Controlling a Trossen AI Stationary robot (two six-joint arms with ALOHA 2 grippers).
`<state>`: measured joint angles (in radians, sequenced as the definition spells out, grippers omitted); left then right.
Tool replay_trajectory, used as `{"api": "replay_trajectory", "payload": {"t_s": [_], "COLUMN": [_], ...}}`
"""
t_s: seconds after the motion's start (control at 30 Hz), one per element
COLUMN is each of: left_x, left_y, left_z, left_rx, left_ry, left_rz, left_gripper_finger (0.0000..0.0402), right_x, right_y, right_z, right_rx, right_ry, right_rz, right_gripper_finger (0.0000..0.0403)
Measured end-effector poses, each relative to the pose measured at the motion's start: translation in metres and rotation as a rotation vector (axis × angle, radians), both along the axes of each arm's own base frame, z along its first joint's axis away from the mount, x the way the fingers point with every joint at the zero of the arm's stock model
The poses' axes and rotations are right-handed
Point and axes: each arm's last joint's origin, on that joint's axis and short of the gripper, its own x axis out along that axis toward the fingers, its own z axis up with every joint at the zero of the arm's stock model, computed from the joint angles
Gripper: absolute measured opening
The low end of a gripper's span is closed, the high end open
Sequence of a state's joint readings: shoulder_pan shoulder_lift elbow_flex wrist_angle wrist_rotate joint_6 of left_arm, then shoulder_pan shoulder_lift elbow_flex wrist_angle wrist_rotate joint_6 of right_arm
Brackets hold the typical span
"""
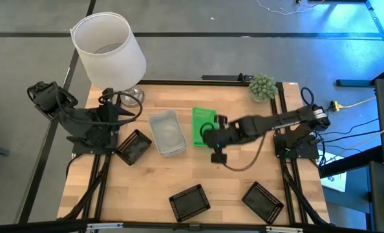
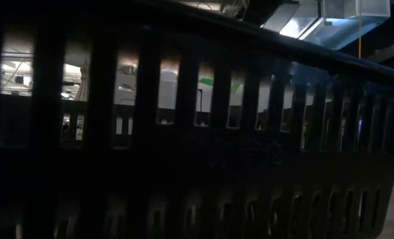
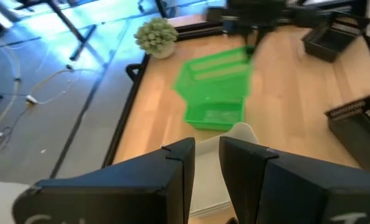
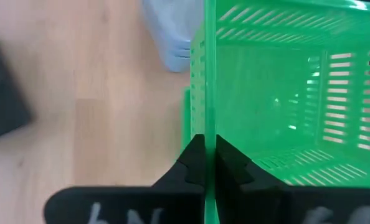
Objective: Stack baskets by color
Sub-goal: Stack the top green bin into the bottom green bin
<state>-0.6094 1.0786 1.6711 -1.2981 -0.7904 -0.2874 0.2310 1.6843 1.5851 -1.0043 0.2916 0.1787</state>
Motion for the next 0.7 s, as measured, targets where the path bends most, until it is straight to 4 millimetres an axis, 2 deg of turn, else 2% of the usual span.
{"api": "replay_trajectory", "payload": {"t_s": [0.13, 0.27, 0.5, 0.7], "left_x": [0.0, 0.0, 0.0, 0.0], "left_y": [0.001, 0.001, 0.001, 0.001], "left_z": [0.0, 0.001, 0.001, 0.001], "left_rx": [-0.003, -0.004, -0.023, -0.037], "left_ry": [-0.02, -0.021, -0.03, -0.035], "left_rz": [0.038, 0.038, 0.048, 0.055], "left_gripper_finger": [0.0066, 0.0066, 0.0066, 0.0066], "right_x": [0.001, 0.006, 0.022, 0.028], "right_y": [0.018, 0.021, 0.004, -0.014], "right_z": [-0.009, -0.018, -0.042, -0.049], "right_rx": [-0.045, -0.06, -0.071, -0.047], "right_ry": [0.017, 0.043, 0.117, 0.136], "right_rz": [0.035, 0.039, -0.025, -0.125], "right_gripper_finger": [0.0004, 0.0004, 0.0004, 0.0004]}}
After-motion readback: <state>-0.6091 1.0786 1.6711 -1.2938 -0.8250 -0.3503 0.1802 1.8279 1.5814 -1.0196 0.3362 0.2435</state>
